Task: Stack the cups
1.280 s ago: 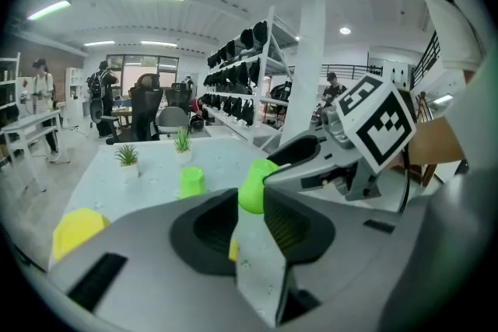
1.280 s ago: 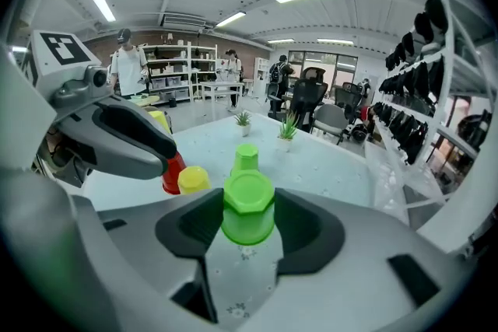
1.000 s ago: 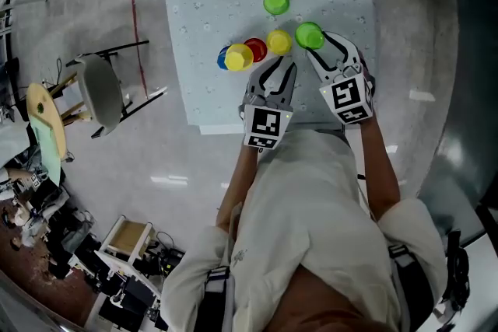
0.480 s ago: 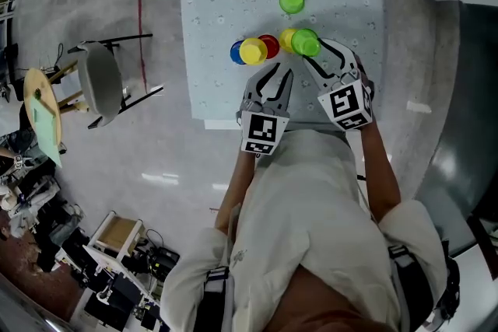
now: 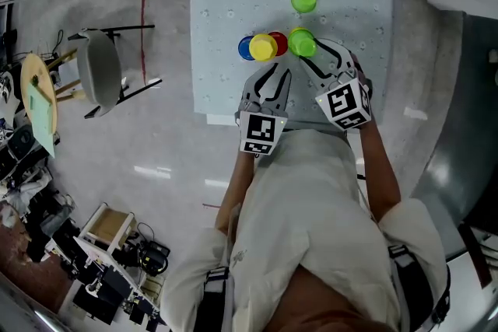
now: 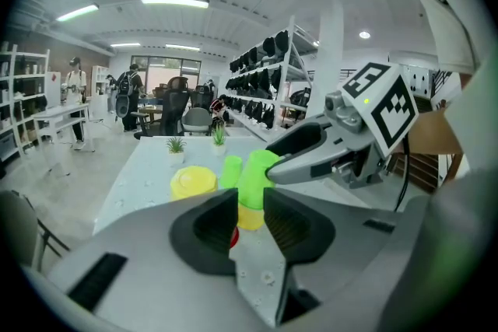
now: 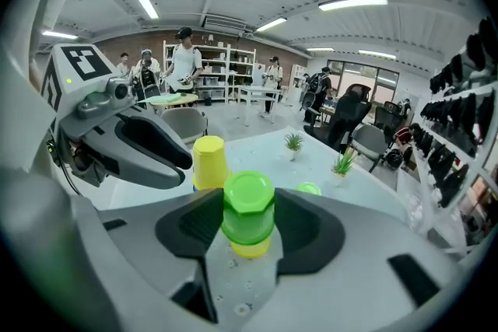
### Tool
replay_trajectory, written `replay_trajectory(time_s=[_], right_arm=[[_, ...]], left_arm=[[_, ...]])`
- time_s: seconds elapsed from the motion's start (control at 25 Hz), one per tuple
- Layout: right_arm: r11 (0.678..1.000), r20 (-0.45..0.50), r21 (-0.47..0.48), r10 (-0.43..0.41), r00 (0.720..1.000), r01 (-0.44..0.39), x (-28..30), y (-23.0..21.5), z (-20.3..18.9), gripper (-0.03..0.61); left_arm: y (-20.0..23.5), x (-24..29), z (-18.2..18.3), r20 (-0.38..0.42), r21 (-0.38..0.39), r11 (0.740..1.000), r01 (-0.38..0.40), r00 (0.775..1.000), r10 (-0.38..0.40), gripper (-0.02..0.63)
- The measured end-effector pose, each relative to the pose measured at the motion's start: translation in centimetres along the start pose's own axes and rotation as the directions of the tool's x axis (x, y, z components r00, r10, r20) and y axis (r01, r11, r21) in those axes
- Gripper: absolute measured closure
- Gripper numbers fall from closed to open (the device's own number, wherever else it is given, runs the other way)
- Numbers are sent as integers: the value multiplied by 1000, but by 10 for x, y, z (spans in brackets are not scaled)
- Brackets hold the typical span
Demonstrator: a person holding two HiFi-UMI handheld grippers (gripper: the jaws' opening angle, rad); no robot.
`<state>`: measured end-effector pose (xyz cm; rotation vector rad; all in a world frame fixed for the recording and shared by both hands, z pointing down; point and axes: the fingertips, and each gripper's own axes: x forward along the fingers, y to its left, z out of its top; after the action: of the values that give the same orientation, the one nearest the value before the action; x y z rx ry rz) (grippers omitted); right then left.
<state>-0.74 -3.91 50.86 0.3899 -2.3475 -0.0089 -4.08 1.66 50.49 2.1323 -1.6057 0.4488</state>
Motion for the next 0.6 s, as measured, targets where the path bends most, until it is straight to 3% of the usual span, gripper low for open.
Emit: replay_trajectory(time_s=[0.6], right_arm=[[998, 5, -2, 56, 998, -56, 22, 7, 11, 370]], left_arm=[[17, -6, -6, -6, -32, 999, -40, 999, 40, 505]])
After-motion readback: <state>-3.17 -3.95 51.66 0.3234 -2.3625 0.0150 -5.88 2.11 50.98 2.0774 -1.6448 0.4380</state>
